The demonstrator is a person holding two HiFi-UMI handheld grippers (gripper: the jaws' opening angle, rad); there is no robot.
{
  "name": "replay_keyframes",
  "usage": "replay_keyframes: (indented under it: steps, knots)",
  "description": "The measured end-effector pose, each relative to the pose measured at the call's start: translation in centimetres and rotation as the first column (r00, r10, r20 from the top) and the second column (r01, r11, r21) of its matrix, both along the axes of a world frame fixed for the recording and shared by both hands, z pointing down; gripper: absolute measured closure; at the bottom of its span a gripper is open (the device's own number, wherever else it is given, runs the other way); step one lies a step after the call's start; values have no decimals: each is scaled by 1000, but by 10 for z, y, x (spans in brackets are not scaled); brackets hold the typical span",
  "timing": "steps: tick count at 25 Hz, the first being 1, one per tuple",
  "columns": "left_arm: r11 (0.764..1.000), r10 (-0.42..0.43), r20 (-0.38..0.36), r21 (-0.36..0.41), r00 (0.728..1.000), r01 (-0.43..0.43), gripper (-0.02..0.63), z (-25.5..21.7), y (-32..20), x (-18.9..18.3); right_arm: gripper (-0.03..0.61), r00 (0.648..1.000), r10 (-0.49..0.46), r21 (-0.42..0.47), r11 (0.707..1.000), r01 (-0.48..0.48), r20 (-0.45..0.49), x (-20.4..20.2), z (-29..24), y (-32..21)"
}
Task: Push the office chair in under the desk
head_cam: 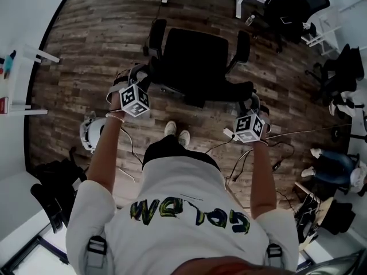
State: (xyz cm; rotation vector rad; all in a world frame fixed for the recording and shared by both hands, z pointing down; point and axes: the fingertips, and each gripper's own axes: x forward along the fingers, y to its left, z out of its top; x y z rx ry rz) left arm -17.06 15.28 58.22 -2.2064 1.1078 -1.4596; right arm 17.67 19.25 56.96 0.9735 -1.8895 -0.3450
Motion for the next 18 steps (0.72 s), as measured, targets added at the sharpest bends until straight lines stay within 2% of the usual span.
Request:
replay_keyframes:
  steps: [18]
  knots:
    - [1000,15,-10,-1,1000,-15,408,1,-113,9,428,999,42,-4,999,-42,6,9,2,-114]
